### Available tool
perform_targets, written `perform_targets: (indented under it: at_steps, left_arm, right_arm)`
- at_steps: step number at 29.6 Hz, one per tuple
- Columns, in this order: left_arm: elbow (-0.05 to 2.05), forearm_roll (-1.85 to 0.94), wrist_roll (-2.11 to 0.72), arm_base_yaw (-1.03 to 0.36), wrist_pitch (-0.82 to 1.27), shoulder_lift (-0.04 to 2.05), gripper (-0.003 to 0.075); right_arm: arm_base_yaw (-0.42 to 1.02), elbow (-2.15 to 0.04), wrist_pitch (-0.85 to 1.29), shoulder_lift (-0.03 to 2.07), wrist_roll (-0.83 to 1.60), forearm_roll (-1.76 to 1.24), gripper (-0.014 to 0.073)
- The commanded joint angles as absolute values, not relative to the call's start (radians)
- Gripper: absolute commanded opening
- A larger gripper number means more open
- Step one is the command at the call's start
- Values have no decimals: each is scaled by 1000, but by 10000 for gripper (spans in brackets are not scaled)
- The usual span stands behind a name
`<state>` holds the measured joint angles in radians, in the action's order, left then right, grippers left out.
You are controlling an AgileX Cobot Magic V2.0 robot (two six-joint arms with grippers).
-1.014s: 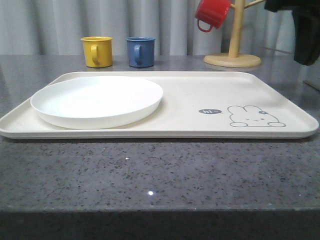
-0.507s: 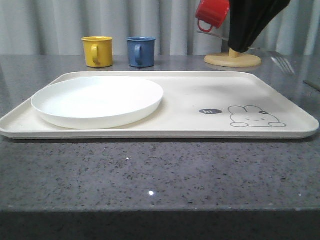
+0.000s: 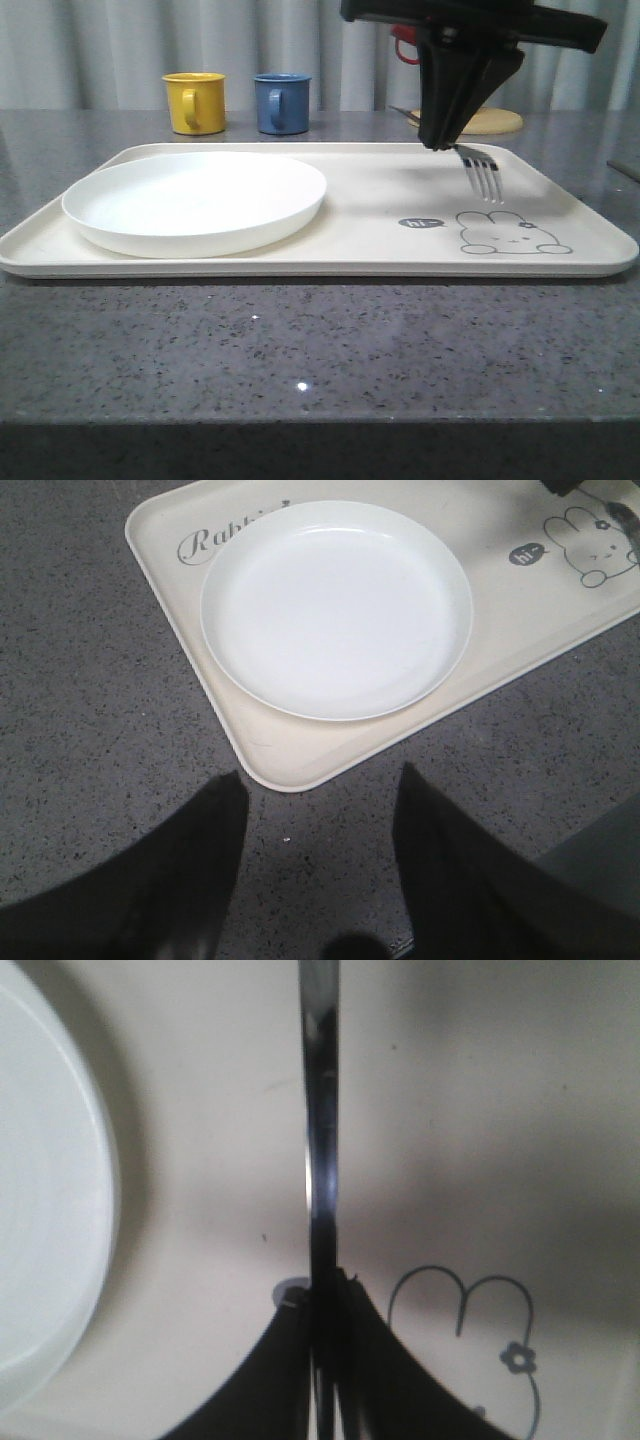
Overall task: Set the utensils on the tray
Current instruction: 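Carry the fork over the tray and lower it beside the bunny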
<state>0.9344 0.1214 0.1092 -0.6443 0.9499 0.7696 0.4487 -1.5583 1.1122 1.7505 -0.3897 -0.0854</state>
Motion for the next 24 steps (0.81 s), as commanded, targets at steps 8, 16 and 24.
perform_targets:
  at_steps: [8, 16, 24]
  left_arm:
    - [960, 129, 121, -652, 893, 766, 335]
    - [960, 129, 121, -652, 893, 766, 335]
    - [960, 129, 121, -652, 893, 766, 335]
  right_arm:
    - [449, -1591, 979, 1772, -482, -88, 4]
    - [449, -1591, 952, 1806, -501, -91, 4]
    - [449, -1591, 943, 1824, -509, -104, 38]
